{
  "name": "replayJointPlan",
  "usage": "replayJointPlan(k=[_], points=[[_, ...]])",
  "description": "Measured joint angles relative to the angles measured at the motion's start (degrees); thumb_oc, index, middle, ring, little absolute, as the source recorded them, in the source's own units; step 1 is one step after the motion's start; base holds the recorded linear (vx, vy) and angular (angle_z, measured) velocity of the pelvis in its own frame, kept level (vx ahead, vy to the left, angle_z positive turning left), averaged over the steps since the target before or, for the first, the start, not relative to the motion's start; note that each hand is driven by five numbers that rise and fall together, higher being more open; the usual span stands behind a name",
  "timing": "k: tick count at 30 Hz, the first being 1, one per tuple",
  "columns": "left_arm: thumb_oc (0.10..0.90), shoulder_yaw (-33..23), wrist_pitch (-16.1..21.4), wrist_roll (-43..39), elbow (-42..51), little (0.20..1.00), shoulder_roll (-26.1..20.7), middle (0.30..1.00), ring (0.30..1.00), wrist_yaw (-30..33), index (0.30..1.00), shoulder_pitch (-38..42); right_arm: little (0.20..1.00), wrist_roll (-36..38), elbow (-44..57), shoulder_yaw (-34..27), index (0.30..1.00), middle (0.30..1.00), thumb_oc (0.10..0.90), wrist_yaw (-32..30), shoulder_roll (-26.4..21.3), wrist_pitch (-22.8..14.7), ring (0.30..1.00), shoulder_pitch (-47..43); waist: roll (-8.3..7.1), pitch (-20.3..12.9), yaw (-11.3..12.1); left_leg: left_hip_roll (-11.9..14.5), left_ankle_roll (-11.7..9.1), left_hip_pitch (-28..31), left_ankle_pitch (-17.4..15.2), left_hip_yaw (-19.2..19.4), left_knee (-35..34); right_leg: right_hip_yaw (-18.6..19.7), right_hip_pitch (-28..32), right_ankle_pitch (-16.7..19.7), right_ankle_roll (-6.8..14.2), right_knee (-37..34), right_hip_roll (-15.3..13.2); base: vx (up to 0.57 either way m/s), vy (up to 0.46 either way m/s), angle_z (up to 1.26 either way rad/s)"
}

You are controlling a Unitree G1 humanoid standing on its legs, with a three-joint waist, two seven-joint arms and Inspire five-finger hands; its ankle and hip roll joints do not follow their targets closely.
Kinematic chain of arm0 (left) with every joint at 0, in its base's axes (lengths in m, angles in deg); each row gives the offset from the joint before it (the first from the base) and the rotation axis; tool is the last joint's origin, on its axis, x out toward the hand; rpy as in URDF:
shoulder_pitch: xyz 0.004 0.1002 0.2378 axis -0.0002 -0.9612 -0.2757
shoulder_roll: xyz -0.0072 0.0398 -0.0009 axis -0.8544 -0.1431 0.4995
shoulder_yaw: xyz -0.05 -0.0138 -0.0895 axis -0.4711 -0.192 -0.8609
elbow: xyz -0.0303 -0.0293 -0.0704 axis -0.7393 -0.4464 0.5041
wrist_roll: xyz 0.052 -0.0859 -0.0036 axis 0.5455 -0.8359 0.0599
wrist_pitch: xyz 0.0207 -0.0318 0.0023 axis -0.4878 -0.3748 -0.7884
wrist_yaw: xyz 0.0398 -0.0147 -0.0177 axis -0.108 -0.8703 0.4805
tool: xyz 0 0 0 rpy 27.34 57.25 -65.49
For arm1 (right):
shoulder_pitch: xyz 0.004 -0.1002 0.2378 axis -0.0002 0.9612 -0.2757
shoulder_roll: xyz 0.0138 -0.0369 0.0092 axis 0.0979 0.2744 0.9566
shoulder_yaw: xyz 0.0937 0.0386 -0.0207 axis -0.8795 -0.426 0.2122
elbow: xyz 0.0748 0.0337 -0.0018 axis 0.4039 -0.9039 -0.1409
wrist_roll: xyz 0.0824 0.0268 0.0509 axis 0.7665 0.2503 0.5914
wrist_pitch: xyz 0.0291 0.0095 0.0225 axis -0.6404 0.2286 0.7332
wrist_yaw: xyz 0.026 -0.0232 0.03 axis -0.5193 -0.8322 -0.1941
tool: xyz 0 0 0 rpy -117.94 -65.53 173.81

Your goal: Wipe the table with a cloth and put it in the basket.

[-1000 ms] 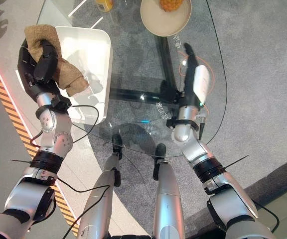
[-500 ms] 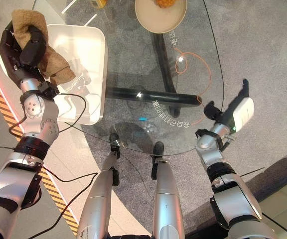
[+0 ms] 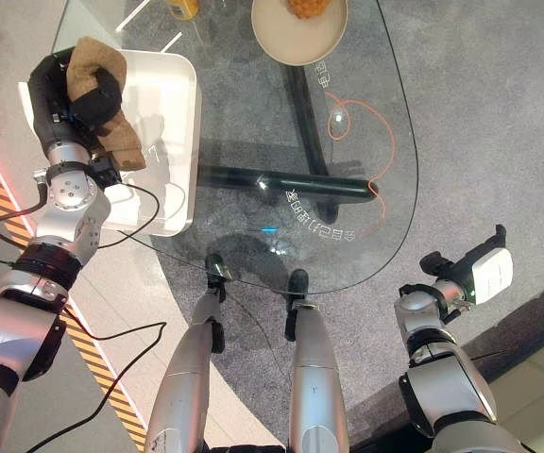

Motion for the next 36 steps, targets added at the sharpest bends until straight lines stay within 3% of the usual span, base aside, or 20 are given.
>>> replayJointPlan(k=[13,29,30,31,32,36], points=[[0.1,1.03,-5.82,6.85,-5.91,0.2,-0.2,0.3,0.3,-0.55,0.3,0.08,0.9,1.05,0.04,-0.28,0.9,0.9,0.8,4.74,1.84,4.38,0.9,0.26,0.0,0.0,-1.3,-0.03,0.08,-0.22,-0.09,1.2,-0.23,1.12,-1.04,0.16,0.12,-0.02,0.01,0.01,0.035,-0.04],[0.1,3.18,-6.27,9.12,-8.62,0.2,-0.31,0.3,0.3,-3.43,0.3,1.07,0.9,0.83,0.13,-0.18,0.9,0.9,0.8,5.16,2.1,5.02,0.9,-0.82,0.0,0.0,-1.65,0.0,0.26,-0.55,-0.58,2.13,-0.24,1.96,-2.0,0.18,0.13,0.01,0.08,0.0,0.005,-0.01],[0.435,3.17,-6.34,9.23,-9.24,0.535,-0.31,0.587,0.587,-3.86,0.587,1.4,0.9,0.83,0.13,-0.18,0.9,0.9,0.8,5.16,2.1,5.02,0.9,-0.84,0.0,0.0,-1.68,-0.01,0.37,-0.55,-0.45,2.44,-0.24,2.26,-2.12,0.2,0.18,-0.02,0.1,0.01,-0.002,-0.05],[0.435,3.18,-6.34,9.23,-9.24,0.535,-0.31,0.587,0.587,-3.89,0.587,1.48,0.9,0.83,0.13,-0.15,0.9,0.9,0.8,5.17,2.11,5.02,0.9,-0.82,0.0,0.0,-1.7,-0.02,0.39,-0.54,-0.44,2.52,-0.24,2.33,-2.14,0.22,0.2,0.01,0.11,0.02,-0.002,-0.06],[0.8,3.2,-6.34,9.24,-9.24,0.9,-0.31,0.9,0.9,-3.93,0.9,1.65,0.9,0.83,0.14,-0.06,0.9,0.9,0.8,5.17,2.16,5.01,0.9,-0.8,0.0,0.0,-1.81,-0.02,0.4,-0.57,-0.44,2.56,-0.23,2.38,-2.15,0.25,0.25,0.07,0.13,0.0,0.0,0.0],[0.8,3.2,-6.34,9.24,-9.22,0.9,-0.31,0.9,0.9,-4.04,0.9,2.29,0.9,0.78,0.25,0.04,0.9,0.9,0.8,5.17,2.22,5.01,0.9,-0.87,0.0,0.0,-2.35,-0.04,0.41,-0.69,-0.42,2.58,-0.22,2.38,-2.16,0.26,0.27,-0.02,0.13,0.0,0.0,0.0]])
